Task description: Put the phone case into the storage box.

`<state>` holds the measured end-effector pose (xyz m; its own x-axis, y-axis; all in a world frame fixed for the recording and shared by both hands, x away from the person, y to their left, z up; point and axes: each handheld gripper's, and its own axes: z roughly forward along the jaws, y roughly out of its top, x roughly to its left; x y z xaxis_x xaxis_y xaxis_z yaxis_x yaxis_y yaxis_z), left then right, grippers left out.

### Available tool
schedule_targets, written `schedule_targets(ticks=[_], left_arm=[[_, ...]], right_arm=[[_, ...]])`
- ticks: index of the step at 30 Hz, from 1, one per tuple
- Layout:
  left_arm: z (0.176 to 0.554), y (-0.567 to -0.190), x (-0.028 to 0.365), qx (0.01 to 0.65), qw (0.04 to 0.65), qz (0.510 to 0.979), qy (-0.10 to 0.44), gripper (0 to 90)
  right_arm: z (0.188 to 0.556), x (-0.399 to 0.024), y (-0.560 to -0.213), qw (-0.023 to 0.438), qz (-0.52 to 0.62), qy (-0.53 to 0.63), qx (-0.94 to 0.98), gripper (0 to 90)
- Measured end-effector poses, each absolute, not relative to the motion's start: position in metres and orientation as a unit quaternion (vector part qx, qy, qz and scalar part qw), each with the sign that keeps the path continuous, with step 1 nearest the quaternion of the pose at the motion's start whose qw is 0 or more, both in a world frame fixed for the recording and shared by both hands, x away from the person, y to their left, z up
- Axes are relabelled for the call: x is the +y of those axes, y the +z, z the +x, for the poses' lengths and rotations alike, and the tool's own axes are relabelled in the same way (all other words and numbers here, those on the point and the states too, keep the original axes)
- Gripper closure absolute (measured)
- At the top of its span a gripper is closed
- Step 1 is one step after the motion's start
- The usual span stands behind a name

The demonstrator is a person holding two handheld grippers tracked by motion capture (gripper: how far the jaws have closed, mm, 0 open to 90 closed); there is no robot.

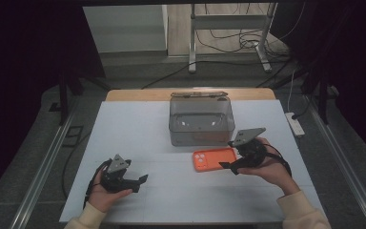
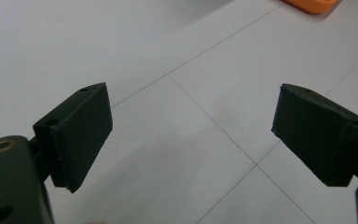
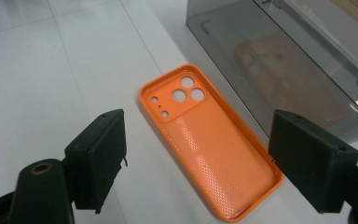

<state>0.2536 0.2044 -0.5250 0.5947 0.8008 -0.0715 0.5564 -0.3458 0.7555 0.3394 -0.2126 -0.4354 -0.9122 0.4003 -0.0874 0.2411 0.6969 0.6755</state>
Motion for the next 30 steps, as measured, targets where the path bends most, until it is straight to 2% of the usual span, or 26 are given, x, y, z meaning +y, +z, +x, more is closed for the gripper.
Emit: schedule_targets(ticks=[30], left_arm=[[0.254, -0.526, 0.204, 0.421, 0.384, 0.806, 0.157, 12.2]], right_arm=[[0.346, -0.198, -0.44, 0.107, 0.154, 0.332, 0.924, 19.0]])
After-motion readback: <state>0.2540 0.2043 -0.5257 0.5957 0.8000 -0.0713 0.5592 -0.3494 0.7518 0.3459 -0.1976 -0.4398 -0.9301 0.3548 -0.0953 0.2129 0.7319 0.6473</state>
